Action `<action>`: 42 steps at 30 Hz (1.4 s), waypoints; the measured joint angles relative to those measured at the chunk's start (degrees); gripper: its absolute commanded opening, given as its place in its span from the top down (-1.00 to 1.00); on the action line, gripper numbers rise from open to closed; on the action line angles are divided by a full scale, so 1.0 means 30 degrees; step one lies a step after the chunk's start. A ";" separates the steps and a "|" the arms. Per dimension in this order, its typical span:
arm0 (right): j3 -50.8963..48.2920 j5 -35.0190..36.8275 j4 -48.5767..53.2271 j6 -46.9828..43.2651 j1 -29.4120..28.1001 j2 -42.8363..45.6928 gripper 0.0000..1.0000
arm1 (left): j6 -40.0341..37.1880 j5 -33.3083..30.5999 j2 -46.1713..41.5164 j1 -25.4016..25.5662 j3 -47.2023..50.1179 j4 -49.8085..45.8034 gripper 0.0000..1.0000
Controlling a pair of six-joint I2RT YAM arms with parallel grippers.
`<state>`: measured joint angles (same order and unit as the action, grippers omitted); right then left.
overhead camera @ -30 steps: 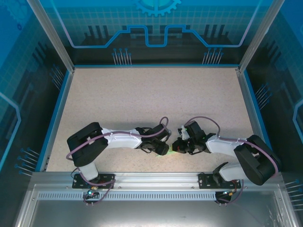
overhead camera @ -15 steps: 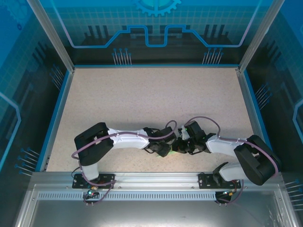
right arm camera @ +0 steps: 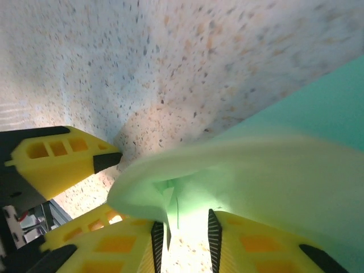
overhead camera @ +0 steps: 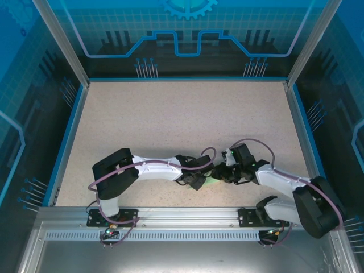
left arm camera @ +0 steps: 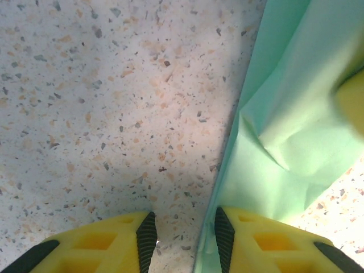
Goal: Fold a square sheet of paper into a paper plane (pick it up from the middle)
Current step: Fold the wing for the fifth time at the center of the table.
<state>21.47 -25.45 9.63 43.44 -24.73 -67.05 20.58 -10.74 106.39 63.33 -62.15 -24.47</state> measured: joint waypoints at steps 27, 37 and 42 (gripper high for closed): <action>0.0670 -0.3621 -0.1836 0.2856 -0.0080 0.0372 0.90 | 0.0561 0.0015 -0.1151 -0.0095 0.2186 0.2827 0.26; 0.1158 -0.1756 -0.1792 0.2208 -0.0641 -0.2208 0.90 | 0.0452 0.0007 -0.1239 -0.0102 0.2382 0.3191 0.27; 0.1399 -0.0299 -0.1282 0.1610 -0.0648 -0.3337 0.90 | -0.0015 0.0000 -0.1239 -0.0087 0.2382 0.3198 0.27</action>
<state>25.67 -26.35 5.78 48.27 -26.68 -77.06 20.53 -10.74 102.67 63.07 -55.00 -14.87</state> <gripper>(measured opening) 0.050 0.368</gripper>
